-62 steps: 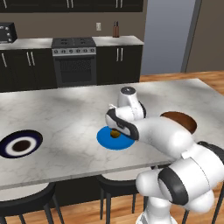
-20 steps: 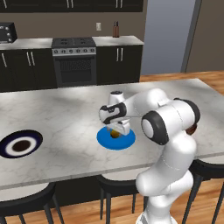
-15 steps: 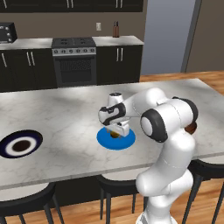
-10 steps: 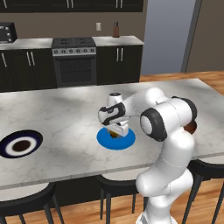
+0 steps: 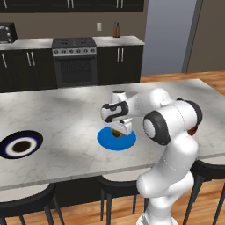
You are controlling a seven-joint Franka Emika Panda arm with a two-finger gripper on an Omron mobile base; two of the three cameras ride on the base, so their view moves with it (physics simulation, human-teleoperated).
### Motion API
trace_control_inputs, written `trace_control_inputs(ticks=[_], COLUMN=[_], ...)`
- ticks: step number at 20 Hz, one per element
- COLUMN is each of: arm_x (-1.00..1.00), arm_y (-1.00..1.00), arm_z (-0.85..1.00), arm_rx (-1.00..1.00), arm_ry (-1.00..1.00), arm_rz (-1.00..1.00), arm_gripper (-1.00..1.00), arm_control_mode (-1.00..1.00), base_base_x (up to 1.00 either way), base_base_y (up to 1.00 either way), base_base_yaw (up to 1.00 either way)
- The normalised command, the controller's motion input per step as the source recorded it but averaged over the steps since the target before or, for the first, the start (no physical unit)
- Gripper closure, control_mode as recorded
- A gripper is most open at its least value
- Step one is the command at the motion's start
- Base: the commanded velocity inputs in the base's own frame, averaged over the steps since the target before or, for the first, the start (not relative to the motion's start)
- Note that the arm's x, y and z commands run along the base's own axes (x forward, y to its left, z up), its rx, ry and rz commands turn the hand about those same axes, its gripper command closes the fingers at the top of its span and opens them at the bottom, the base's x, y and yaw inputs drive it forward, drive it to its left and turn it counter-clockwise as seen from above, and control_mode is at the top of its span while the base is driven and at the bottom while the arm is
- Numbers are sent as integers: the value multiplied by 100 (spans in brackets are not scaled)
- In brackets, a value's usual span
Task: Pick the chicken drumstick and lemon from their plates and place them in the bowl. Then put the bowl in the fridge.
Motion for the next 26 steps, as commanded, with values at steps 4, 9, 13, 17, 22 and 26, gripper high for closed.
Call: trace_control_inputs(ticks=[4,9,13,17,22,26], arm_x=[-24,-33,-31,-27,-24,-23], arm_y=[-22,-27,-36,-48,-54,-55], arm_z=[46,50,50,45,47,44], arm_rx=[13,10,9,2,0,0], arm_ry=[0,-1,0,0,-4,-10], arm_rz=[10,11,5,0,0,1], arm_gripper=[100,100,100,100,100,100], arm_control_mode=[-100,-100,-100,-100,-100,-100], base_base_x=[0,0,0,0,0,0], base_base_y=[0,0,0,0,0,0], base_base_yaw=[0,0,0,0,0,0])
